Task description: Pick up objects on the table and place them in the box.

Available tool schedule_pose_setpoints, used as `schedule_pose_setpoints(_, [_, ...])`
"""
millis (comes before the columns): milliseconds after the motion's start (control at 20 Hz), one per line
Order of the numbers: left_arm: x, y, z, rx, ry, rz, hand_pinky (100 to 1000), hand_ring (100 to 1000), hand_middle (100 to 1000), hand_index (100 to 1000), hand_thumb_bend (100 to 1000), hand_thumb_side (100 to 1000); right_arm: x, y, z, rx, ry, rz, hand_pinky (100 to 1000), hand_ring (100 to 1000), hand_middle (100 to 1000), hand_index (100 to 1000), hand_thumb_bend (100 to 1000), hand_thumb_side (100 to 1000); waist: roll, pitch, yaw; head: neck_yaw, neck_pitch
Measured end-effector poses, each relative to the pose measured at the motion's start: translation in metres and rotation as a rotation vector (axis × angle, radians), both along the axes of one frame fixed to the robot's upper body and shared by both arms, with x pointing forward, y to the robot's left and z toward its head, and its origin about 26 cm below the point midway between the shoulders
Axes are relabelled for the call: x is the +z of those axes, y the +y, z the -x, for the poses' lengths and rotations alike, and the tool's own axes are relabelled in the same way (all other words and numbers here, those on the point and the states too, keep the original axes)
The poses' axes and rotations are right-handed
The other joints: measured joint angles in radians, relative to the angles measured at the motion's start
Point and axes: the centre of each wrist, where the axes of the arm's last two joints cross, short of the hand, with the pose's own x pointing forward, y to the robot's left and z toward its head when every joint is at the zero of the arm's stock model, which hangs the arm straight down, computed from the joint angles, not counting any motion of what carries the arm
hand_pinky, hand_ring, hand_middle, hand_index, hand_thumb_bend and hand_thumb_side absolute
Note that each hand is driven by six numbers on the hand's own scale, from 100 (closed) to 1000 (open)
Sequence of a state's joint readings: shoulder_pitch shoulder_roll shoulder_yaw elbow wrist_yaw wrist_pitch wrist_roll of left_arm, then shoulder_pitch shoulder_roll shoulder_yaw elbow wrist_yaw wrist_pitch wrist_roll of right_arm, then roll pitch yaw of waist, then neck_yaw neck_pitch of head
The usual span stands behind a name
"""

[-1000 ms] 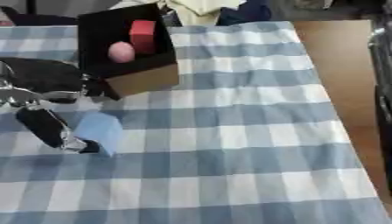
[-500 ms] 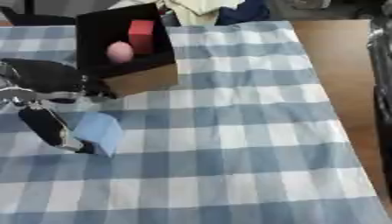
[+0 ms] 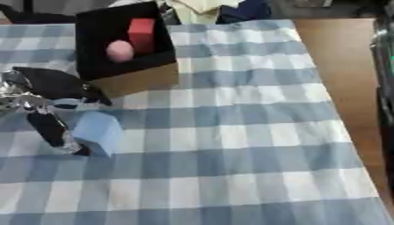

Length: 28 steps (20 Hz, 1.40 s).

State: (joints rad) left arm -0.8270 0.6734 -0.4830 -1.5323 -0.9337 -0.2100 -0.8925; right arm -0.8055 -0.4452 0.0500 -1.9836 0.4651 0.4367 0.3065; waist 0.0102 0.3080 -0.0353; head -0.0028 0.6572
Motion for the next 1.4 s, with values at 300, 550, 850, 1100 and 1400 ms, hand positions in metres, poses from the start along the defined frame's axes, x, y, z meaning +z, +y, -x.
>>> schedule_pose_setpoints(300, [-0.006, 0.0, -0.005, 0.016, 0.005, -0.011, 848, 908, 857, 969, 563, 675, 0.0, 0.0, 0.0, -0.001, 0.0, -0.003, 911, 868, 786, 936, 100, 1000, -0.001, 0.0, -0.002, 0.001, 0.0])
schedule_pose_setpoints(550, [-0.009, -0.004, -0.01, 0.041, 0.015, 0.002, 819, 876, 761, 892, 492, 666, -0.001, 0.001, 0.0, 0.004, 0.001, -0.008, 911, 868, 785, 936, 100, 1000, -0.001, 0.0, -0.004, 0.003, -0.003])
schedule_pose_setpoints(850, [-0.008, -0.005, -0.01, 0.048, 0.015, 0.014, 753, 802, 605, 751, 348, 658, -0.001, 0.001, 0.0, 0.003, 0.002, -0.009, 911, 868, 783, 936, 100, 1000, -0.001, 0.0, -0.004, 0.004, -0.003])
schedule_pose_setpoints(1100, [-0.002, -0.009, -0.006, 0.034, -0.001, 0.029, 707, 757, 544, 691, 233, 660, -0.001, 0.001, 0.0, -0.001, 0.004, -0.012, 911, 868, 781, 936, 100, 1000, -0.001, 0.0, -0.004, 0.004, -0.004])
schedule_pose_setpoints(1400, [0.022, -0.016, 0.003, 0.002, -0.054, 0.084, 672, 738, 527, 671, 144, 606, -0.001, 0.0, 0.0, -0.005, 0.005, -0.017, 911, 868, 780, 935, 100, 1000, 0.0, 0.0, 0.001, 0.005, -0.004])
